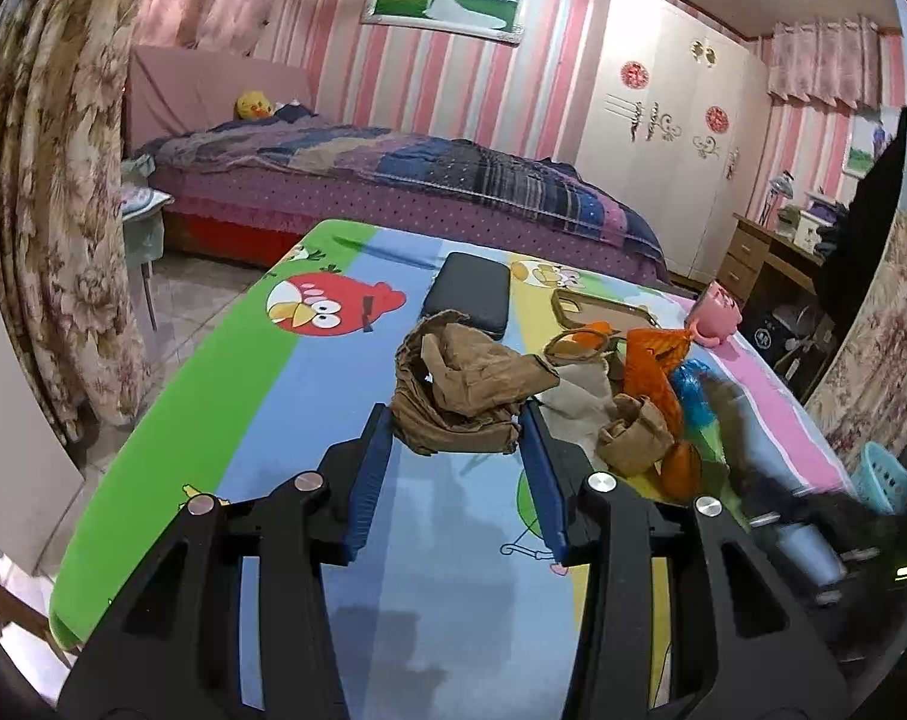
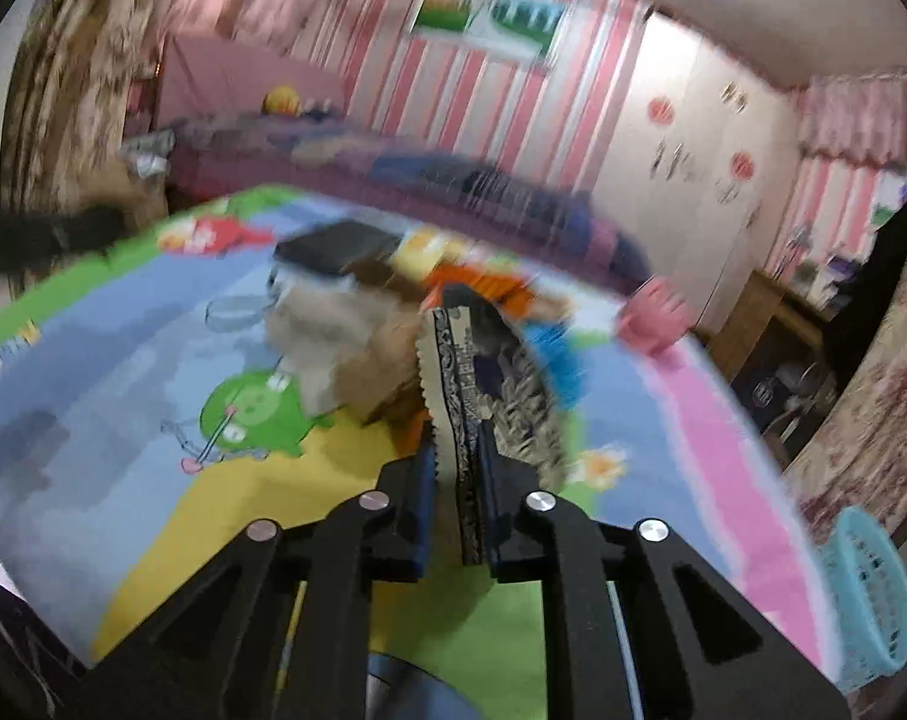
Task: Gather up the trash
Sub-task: 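Carry the printed paper bag to the blue basket and open the right tool, then return the right tool to the bed and grasp the orange peel, then lift the brown paper with the left tool while the right tool carries the orange peel, then drop the orange peel and brown paper into the blue basket, opening both tools, then return the left tool to the bed and grasp the orange snack wrapper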
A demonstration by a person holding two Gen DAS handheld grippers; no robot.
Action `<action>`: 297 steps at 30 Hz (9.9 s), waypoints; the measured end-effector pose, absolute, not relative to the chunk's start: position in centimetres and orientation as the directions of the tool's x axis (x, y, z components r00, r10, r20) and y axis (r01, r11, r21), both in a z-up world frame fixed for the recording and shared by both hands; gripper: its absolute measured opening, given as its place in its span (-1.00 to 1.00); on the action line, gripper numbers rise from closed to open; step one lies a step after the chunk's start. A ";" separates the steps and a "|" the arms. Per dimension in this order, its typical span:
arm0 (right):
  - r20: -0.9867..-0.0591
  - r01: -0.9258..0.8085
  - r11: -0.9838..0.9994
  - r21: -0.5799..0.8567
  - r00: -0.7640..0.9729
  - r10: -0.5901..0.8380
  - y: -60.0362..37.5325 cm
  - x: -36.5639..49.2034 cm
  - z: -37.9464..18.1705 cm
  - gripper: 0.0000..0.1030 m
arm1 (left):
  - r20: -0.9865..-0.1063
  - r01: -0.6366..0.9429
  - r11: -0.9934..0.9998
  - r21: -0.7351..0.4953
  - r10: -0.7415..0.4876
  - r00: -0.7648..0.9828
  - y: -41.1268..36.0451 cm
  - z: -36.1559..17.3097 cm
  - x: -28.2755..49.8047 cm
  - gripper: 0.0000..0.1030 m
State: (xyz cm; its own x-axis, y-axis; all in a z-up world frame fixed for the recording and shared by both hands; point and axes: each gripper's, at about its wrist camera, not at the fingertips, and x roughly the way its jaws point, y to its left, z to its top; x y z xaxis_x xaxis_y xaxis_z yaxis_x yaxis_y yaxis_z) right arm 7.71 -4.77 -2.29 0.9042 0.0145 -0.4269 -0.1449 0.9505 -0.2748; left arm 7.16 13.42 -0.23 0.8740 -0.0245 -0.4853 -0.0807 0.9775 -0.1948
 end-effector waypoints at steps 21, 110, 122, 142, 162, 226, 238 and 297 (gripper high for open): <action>-0.256 -0.014 0.990 0.143 0.966 0.050 -24.3 5.5 5.4 -0.95 | -0.405 0.163 0.983 -0.079 -0.181 0.896 -2.6 7.1 5.3 -0.18; -0.682 -0.331 0.938 0.100 0.663 0.307 -9.7 18.0 -5.5 0.02 | -0.601 -0.039 0.998 -0.053 -0.001 0.799 8.4 -0.9 12.4 0.89; -0.585 -0.256 0.929 0.269 0.723 0.368 -16.7 15.9 -3.0 -0.41 | -0.632 0.107 0.994 -0.009 -0.089 0.770 2.9 -2.2 14.2 0.89; -0.538 -0.237 0.919 0.316 0.753 0.379 -20.0 14.6 -1.0 -0.38 | -0.679 0.170 0.985 0.008 -0.120 0.725 1.0 -3.4 15.3 -0.08; -0.493 -0.191 0.933 0.306 0.806 0.327 -22.2 13.4 0.4 -0.38 | -0.562 0.150 0.986 -0.067 -0.161 0.811 3.1 0.0 12.4 -0.07; -0.331 0.554 0.771 0.314 0.825 -0.458 -51.8 -1.0 5.1 0.60 | -0.478 0.621 0.782 -0.054 -0.566 0.672 -31.9 7.7 10.9 -0.04; -0.365 0.602 0.726 0.333 0.792 -0.489 -53.9 -2.0 4.2 0.60 | -0.488 0.732 0.670 -0.126 -0.684 0.542 -36.5 7.5 10.2 0.58; -0.496 -0.197 0.970 0.141 0.834 0.241 -19.9 13.3 -0.1 0.67 | -0.452 0.143 0.983 -0.113 -0.179 0.874 4.1 2.6 14.7 -0.94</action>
State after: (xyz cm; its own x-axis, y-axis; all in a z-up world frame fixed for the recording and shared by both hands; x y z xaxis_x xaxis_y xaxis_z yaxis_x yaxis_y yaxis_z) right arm 13.33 -19.86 -0.13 0.8339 0.2413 -0.4963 -0.1967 0.9702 0.1412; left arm 14.70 4.12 2.55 0.8737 -0.1786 -0.4524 0.1427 0.9833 -0.1126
